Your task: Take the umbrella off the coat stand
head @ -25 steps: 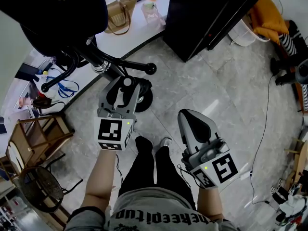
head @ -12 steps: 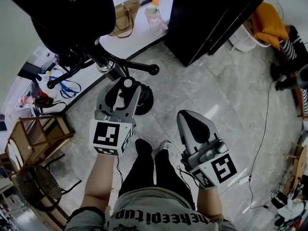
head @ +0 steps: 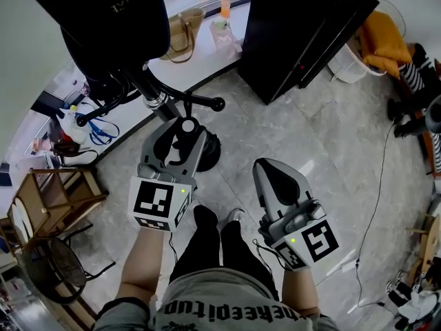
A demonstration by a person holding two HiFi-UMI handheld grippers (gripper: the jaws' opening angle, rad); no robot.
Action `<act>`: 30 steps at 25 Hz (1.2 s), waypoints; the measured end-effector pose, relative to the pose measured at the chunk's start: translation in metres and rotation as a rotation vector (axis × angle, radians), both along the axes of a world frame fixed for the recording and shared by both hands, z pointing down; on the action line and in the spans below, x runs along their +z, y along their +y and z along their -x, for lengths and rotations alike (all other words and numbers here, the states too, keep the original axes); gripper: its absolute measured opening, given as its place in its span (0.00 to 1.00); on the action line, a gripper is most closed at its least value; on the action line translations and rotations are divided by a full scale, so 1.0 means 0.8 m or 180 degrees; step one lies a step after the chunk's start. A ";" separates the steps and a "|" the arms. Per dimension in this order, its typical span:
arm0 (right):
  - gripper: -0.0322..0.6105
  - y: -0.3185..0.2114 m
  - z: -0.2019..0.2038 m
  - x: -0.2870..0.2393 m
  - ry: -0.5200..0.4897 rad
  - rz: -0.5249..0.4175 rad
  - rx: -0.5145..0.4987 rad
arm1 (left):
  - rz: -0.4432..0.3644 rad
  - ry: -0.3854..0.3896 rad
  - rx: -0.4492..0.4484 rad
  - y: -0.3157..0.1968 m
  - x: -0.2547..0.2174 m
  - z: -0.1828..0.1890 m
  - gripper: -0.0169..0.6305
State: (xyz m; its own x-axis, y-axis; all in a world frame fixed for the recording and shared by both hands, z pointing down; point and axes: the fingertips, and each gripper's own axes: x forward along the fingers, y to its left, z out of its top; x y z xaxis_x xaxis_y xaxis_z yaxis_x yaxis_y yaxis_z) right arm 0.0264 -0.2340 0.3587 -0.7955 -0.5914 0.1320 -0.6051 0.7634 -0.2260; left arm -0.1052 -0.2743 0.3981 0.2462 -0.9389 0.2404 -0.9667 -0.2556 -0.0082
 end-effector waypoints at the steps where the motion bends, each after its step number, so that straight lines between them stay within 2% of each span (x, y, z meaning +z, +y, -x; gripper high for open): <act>1: 0.07 0.000 -0.001 -0.001 -0.0006 -0.0010 -0.0001 | -0.0020 0.0001 0.0013 0.001 -0.004 -0.003 0.33; 16: 0.07 0.001 -0.023 -0.021 -0.0088 -0.0113 0.0019 | -0.0217 0.0045 0.0229 0.013 -0.047 -0.054 0.33; 30: 0.07 0.005 -0.034 -0.029 -0.0120 -0.0157 0.0014 | -0.0373 0.0116 0.0238 0.025 -0.075 -0.068 0.33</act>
